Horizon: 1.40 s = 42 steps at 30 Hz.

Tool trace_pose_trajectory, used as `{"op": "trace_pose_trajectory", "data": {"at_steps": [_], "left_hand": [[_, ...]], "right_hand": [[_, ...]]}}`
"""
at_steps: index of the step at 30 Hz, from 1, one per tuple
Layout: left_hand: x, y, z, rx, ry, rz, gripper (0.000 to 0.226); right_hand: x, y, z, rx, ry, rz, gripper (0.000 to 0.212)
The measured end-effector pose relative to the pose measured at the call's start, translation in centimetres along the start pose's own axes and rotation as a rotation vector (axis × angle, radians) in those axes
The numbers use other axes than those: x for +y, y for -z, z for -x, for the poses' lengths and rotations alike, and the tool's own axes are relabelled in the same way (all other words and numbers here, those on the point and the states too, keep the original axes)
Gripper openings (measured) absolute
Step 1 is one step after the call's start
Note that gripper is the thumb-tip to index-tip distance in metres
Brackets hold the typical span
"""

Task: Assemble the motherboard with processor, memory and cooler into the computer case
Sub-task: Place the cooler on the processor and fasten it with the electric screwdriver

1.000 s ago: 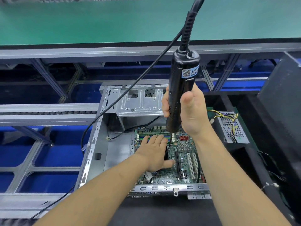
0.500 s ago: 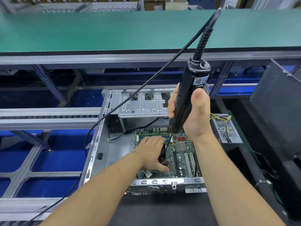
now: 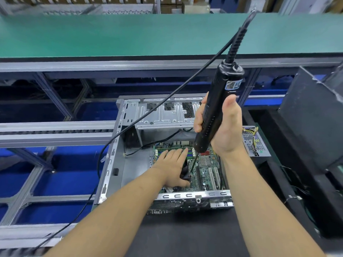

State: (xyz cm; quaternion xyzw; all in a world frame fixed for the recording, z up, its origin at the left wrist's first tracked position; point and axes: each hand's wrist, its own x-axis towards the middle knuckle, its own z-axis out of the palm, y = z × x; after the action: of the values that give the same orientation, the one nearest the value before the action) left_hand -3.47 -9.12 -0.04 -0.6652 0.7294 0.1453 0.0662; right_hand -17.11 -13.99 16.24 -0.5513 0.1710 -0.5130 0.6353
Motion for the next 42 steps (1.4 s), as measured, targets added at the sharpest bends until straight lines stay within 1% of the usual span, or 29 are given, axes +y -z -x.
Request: {"op": "trace_pose_trajectory", "data": {"at_steps": [6, 14, 22, 30, 36, 42], "left_hand": [[0.0, -0.1, -0.1, -0.010, 0.005, 0.001, 0.116], [0.2, 0.1, -0.2, -0.010, 0.013, -0.003, 0.116], [0.3, 0.1, -0.1, 0.015, 0.002, -0.007, 0.111], [0.4, 0.1, -0.1, 0.002, 0.009, -0.025, 0.108], [0.6, 0.2, -0.1, 0.001, 0.012, -0.045, 0.105], [0.7, 0.2, -0.2, -0.015, 0.018, -0.033, 0.107]], "right_hand": [[0.0, 0.1, 0.3, 0.023, -0.014, -0.026, 0.085], [-0.1, 0.1, 0.3, -0.015, -0.035, 0.010, 0.087], [0.0, 0.1, 0.8, -0.193, -0.078, 0.055, 0.087], [0.5, 0.0, 1.2, -0.220, -0.090, 0.043, 0.083], [0.5, -0.4, 1.2, -0.228, -0.092, 0.050, 0.087], [0.5, -0.4, 1.2, -0.222, -0.092, 0.045, 0.088]]}}
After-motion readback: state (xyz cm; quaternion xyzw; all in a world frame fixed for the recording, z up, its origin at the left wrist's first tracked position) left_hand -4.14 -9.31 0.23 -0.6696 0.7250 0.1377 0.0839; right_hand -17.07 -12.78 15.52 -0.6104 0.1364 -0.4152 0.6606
